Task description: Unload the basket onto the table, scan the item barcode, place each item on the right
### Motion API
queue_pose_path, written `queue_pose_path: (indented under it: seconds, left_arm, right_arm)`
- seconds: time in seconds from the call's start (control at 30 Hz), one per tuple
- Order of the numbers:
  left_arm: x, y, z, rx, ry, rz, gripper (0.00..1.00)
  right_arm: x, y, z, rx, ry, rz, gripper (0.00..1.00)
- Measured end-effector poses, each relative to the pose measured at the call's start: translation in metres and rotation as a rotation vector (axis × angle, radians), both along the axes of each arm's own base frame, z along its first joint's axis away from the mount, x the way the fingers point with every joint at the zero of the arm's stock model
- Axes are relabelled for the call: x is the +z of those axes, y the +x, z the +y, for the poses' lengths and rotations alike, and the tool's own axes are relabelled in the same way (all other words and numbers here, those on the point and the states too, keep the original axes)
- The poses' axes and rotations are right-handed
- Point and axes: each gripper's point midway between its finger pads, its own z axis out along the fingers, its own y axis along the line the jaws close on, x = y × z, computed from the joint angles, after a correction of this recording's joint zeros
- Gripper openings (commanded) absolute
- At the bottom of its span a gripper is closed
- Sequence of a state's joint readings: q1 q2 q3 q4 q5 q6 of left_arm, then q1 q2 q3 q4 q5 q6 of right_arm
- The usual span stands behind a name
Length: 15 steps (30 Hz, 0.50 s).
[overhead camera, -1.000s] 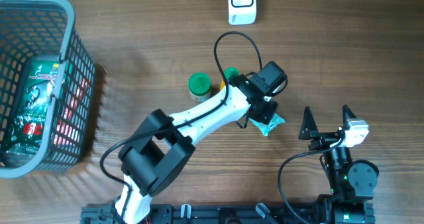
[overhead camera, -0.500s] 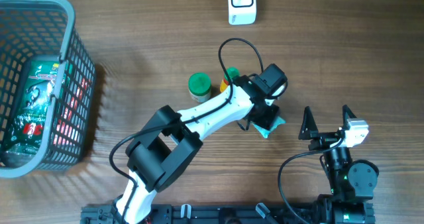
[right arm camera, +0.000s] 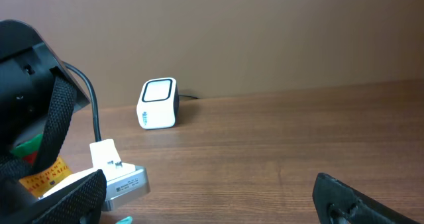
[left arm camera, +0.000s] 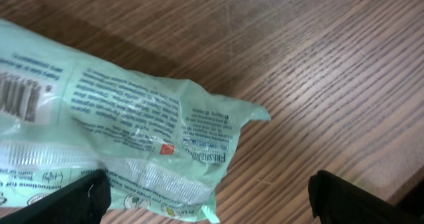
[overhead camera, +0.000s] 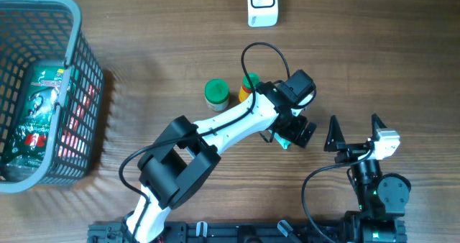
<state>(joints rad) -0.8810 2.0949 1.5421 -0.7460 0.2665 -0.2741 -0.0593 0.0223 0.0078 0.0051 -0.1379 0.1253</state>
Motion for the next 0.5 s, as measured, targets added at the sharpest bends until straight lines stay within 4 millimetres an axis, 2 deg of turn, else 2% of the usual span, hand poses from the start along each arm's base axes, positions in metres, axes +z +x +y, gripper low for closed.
queue_pose_path:
  seconds: [0.03,0.1,0.17,0.23,0.27,0.37,0.5]
  left_arm:
    - [0.0,0.001,0.0,0.002,0.002,-0.004,0.99]
    - [0.004,0.004,0.002,0.008,0.005,-0.019,0.91]
    - [0.009,0.008,0.003,0.025,0.005,-0.038,0.73]
    - [0.019,0.012,0.005,0.039,0.0,-0.061,0.47]
    - [0.023,0.013,0.005,0.053,-0.003,-0.065,0.37]
    - [0.032,0.013,0.007,0.067,-0.002,-0.071,0.17]
    - [0.031,0.008,0.019,0.092,0.053,-0.047,0.06]
  right_arm:
    - [0.0,0.0,0.0,0.0,0.0,0.0,1.0]
    - [0.0,0.0,0.0,0.0,0.0,0.0,1.0]
    - [0.0,0.0,0.0,0.0,0.0,0.0,1.0]
    - [0.0,0.0,0.0,0.0,0.0,0.0,1.0]
    - [0.0,0.0,0.0,0.0,0.0,0.0,1.0]
    - [0.0,0.0,0.0,0.0,0.0,0.0,1.0]
    - [0.0,0.0,0.0,0.0,0.0,0.0,1.0]
